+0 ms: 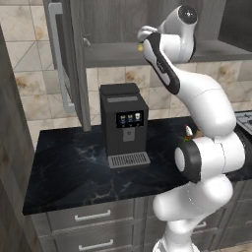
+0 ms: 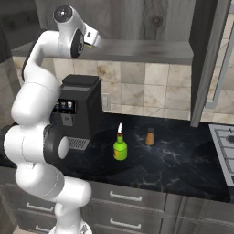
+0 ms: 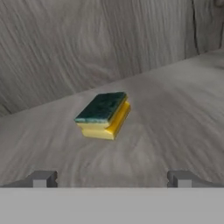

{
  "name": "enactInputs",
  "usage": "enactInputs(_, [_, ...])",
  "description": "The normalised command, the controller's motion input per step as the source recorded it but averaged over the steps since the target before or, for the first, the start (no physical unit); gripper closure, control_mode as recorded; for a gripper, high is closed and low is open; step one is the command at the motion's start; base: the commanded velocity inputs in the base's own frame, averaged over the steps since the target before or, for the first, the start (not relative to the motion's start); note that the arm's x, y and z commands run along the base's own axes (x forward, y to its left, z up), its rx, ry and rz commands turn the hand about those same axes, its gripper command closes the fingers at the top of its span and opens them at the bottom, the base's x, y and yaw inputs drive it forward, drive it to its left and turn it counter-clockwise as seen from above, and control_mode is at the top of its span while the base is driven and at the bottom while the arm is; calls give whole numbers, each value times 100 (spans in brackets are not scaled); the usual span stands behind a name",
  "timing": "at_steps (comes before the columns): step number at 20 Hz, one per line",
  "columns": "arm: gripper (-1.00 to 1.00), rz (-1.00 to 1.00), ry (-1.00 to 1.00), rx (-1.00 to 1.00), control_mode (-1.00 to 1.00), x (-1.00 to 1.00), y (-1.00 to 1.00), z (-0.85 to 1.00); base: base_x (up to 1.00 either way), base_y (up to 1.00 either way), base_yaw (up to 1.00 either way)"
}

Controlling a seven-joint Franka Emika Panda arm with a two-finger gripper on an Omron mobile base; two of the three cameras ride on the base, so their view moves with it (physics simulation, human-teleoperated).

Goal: Pick the sponge and spray from the cabinet and place them on the counter.

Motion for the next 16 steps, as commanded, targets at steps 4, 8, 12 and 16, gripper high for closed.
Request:
enactInputs(4, [-100,0,3,0,-100,43,3,-1,0,0,0])
enactInputs(8, [-100,0,4,0,-100,42,4,-2,0,0,0])
enactInputs(12, [-100,0,3,0,-100,45,5,0,0,0,0])
enactInputs(16, [-100,0,4,0,-100,45,10,-2,0,0,0])
